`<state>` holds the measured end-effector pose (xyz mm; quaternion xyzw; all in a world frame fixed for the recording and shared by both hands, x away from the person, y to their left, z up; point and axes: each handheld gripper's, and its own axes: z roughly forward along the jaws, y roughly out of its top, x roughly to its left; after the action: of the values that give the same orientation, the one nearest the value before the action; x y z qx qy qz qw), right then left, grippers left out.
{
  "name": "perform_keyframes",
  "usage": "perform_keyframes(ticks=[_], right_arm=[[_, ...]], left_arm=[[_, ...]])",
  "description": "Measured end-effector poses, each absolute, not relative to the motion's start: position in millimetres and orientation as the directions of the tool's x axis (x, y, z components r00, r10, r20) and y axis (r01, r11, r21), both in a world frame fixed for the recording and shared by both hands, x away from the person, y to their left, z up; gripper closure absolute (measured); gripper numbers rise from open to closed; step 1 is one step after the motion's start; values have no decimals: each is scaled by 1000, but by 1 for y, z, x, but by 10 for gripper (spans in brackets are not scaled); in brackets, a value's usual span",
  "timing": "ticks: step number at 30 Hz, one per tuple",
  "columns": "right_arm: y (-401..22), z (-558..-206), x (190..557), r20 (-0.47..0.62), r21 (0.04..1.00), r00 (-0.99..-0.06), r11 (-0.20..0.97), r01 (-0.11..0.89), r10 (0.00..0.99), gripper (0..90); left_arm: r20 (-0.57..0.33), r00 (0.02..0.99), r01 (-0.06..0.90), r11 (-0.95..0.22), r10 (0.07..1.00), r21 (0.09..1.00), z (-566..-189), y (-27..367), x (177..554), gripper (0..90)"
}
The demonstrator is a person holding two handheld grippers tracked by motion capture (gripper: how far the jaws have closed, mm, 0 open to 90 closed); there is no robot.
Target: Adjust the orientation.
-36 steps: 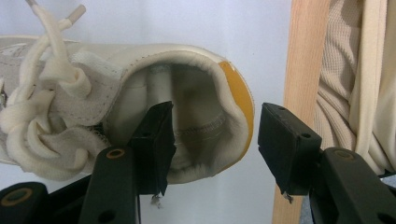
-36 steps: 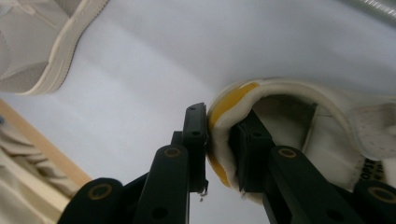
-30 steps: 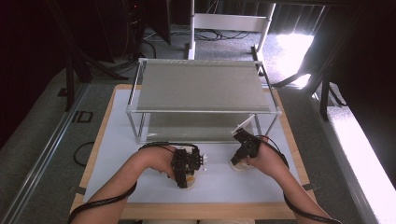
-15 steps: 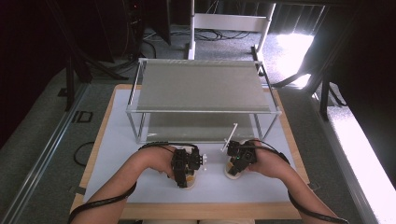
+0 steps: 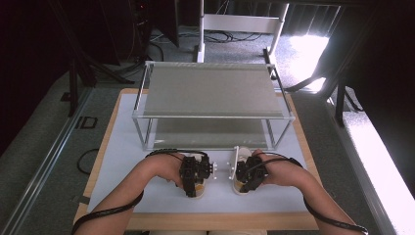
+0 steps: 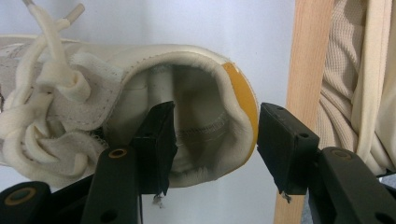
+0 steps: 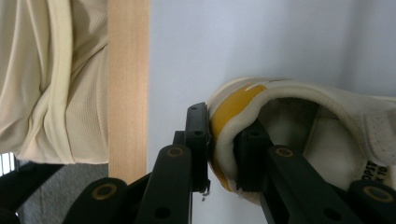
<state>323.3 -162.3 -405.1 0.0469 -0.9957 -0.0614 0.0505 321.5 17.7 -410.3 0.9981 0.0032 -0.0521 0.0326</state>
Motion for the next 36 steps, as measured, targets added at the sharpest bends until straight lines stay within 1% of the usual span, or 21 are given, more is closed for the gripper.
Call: perform_keyframes(ticks=[2,5,7,8,9,11,15,16,19,20,23,25,26,27,29,30,33,36], right_arm=[[-161,-407,323,119,139,-987,986,-92,-108,779],[-159,-412,322,150,138,-984,988,-75,-96,777],[-159,-412,323,147,143,-985,987,-74,-95,776],[-160,-413,324,140,162,-984,983,-82,-105,776],[-160,-413,323,148,156,-985,985,-67,-91,775],[-161,-413,324,141,165,-986,984,-70,-93,766],[-161,-412,325,156,144,-988,990,9,-14,742],[-162,-411,326,151,150,-988,989,13,-10,714],[-163,-408,327,128,153,-991,986,62,43,587],[-163,-408,327,130,145,-990,987,68,49,609],[-162,-410,325,156,135,-987,989,59,37,606],[-161,-411,324,155,136,-987,989,54,33,634],[-160,-412,325,155,138,-988,989,44,23,674],[-161,-413,325,146,141,-989,990,29,8,679],[-161,-413,326,171,139,-985,990,35,11,742],[-161,-414,326,166,146,-986,989,18,-6,745],[-160,-414,328,190,131,-982,990,44,19,753],[-159,-414,329,201,125,-979,991,36,11,756]], left_arm=[[-104,995,9,-998,2,64,-410,17,322,465],[-105,994,4,-998,-2,61,-411,17,322,465],[-106,994,5,-998,-1,61,-412,17,321,465],[-106,994,7,-998,0,66,-413,17,321,465],[-107,994,9,-998,1,68,-413,17,321,464],[-108,994,7,-998,-1,69,-414,17,321,465],[-91,996,-7,-998,-13,65,-413,17,322,465],[-88,996,-5,-998,-11,68,-413,17,322,465],[-84,996,12,-997,6,74,-412,16,323,466],[-94,995,24,-997,17,78,-411,16,323,466],[-90,996,17,-995,9,95,-409,15,321,467],[-78,997,9,-994,0,110,-407,14,321,530],[-73,997,-2,-994,-11,112,-407,14,320,533],[-70,997,-14,-993,-22,116,-407,14,320,542],[-83,996,-18,-993,-28,118,-407,15,319,598],[-85,996,-19,-993,-29,118,-407,14,319,607],[-84,996,-32,-993,-41,111,-408,14,319,640],[-88,995,-41,-994,-51,103,-412,12,318,647]])
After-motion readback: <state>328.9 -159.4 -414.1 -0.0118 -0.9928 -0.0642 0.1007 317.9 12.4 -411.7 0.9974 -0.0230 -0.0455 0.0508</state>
